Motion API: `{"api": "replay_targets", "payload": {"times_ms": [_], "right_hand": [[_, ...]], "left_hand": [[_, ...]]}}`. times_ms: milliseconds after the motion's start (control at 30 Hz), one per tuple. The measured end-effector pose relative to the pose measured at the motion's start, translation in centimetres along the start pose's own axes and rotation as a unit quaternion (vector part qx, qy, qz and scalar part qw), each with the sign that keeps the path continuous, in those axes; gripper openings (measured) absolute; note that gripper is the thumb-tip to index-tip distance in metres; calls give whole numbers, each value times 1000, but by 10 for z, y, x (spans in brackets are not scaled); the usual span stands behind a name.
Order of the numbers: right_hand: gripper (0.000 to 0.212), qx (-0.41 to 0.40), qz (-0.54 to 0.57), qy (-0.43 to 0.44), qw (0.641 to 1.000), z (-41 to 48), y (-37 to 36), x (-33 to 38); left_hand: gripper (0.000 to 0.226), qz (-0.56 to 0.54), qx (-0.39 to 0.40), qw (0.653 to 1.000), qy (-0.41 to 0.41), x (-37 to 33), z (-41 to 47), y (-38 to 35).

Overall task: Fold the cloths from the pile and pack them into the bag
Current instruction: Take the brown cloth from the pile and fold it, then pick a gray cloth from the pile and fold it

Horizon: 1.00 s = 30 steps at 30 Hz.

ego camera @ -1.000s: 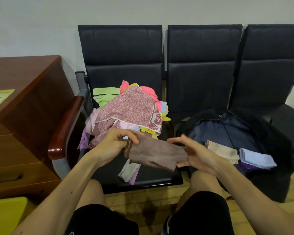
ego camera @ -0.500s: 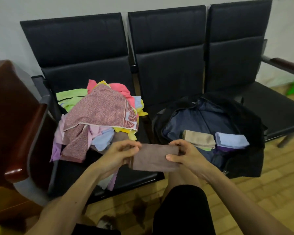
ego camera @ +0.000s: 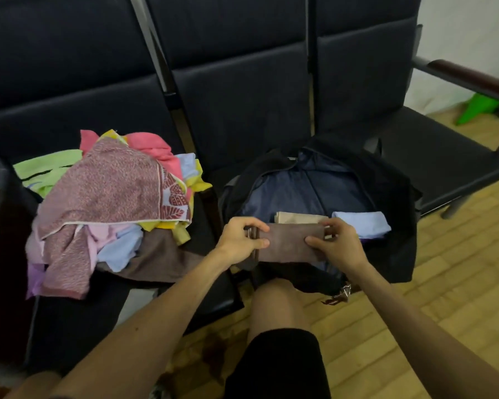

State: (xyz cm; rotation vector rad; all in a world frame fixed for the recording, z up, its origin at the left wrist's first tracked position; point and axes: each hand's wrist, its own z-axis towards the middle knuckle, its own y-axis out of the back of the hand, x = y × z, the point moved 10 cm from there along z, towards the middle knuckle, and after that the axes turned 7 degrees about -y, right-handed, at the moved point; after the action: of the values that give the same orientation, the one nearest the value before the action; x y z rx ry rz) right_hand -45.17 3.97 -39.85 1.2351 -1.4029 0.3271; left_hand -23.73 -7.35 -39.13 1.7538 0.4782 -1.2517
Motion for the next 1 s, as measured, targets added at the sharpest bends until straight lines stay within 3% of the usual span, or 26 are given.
{"api": "replay_targets", "payload": {"times_ms": [133, 433, 567, 767, 1000], "right_hand": [[57, -53, -63, -6, 997, 40, 17, -10], [53, -66, -127, -51, 988, 102, 17, -38], [57, -64, -152, -47, 985, 107, 4, -56], [53, -97, -190, 5, 977, 104, 0, -48], [49, -94, -213, 13, 972, 92, 6, -37]], "left_hand": [[25, 69, 1, 998, 4, 3, 47, -29], [26, 135, 16, 991, 18, 27, 114, -75], [39, 167, 41, 985, -16, 43, 110, -94], [40, 233, 49, 970, -45, 47, 106, -97], [48, 234, 82, 967, -55, 36, 93, -90]]}}
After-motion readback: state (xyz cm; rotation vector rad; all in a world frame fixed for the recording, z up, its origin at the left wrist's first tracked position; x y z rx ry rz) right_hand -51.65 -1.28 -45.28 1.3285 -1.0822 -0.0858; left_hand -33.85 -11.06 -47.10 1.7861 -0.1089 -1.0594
